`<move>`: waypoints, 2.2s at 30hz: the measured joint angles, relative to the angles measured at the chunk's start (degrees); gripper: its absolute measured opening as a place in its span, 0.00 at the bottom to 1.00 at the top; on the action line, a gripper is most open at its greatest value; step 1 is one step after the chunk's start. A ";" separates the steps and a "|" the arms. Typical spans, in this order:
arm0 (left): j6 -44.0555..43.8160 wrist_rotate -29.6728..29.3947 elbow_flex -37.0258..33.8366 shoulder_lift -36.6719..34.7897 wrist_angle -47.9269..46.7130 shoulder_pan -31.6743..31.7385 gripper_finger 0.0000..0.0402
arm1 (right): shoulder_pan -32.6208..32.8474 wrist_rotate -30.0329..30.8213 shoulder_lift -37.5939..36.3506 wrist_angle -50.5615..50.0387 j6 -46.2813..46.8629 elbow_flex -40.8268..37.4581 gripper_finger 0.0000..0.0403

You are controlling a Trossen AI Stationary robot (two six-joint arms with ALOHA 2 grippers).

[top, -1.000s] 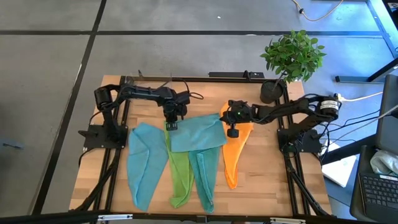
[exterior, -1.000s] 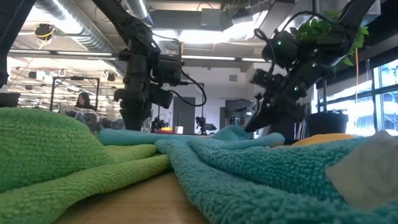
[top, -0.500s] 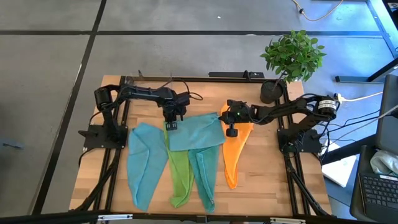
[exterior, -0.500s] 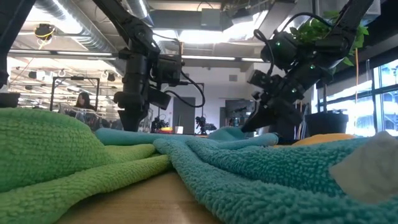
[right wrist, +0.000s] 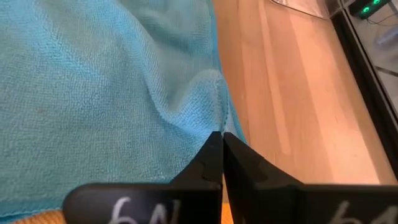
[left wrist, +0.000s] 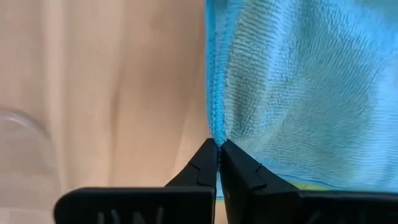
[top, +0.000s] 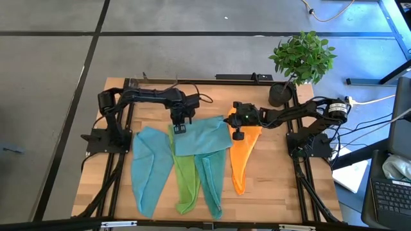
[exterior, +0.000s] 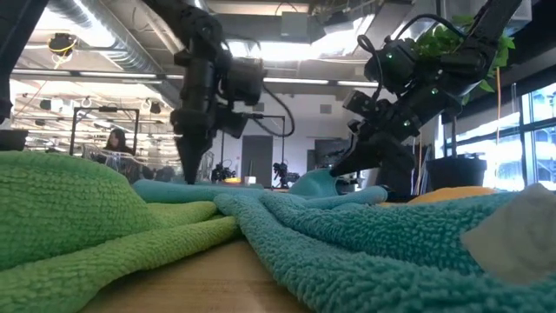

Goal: Fold microfiber towels
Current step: Fold the light blue microfiber cloth

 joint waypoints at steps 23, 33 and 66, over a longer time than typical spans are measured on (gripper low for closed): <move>-1.42 -9.14 1.90 -0.04 -5.60 -2.40 0.09 | -0.30 -2.77 0.02 1.92 -1.16 0.02 0.02; -3.00 -8.75 1.88 -0.04 -7.74 -2.43 0.01 | -4.25 -2.73 0.02 3.72 -1.58 0.04 0.02; -4.24 -13.00 -1.90 -0.01 -3.40 -2.54 0.08 | -7.46 -3.17 0.09 4.15 4.79 0.04 0.25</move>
